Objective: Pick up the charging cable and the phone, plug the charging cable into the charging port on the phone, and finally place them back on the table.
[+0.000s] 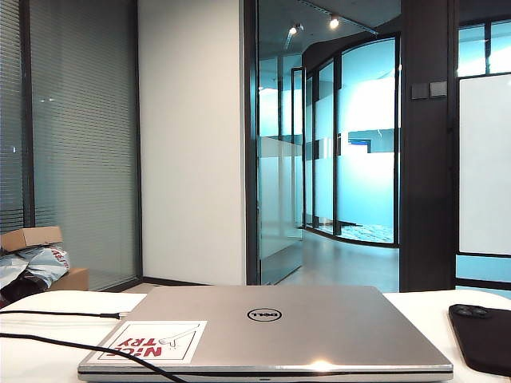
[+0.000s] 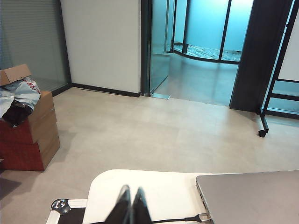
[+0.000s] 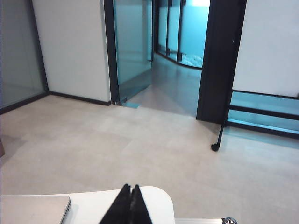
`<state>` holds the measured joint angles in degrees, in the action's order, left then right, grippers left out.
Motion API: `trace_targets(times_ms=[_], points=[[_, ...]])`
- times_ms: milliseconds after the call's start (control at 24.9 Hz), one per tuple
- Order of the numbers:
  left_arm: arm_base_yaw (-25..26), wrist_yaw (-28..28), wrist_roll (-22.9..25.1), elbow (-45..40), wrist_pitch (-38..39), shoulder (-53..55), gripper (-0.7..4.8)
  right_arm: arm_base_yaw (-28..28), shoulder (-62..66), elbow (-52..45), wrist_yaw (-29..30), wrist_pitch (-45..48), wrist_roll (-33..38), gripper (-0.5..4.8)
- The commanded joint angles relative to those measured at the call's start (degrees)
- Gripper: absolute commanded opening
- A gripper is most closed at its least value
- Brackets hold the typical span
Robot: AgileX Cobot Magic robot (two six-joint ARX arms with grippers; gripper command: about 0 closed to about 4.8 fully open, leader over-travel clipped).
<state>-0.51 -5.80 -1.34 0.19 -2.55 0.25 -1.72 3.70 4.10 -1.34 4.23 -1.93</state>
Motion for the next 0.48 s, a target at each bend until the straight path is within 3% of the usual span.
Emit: trace_targets(times_ms=[40, 481], points=[[0.1, 0.0, -0.2, 0.0, -0.6, 0.1, -0.05, -0.1, -3.7, -3.3, -0.2, 1.9, 0.0, -0.01], [0.1, 0.0, -0.2, 0.0, -1.0, 0.1, -0.05, 1.1, -3.7, -3.9, -0.2, 1.2, 0.0, -0.01]])
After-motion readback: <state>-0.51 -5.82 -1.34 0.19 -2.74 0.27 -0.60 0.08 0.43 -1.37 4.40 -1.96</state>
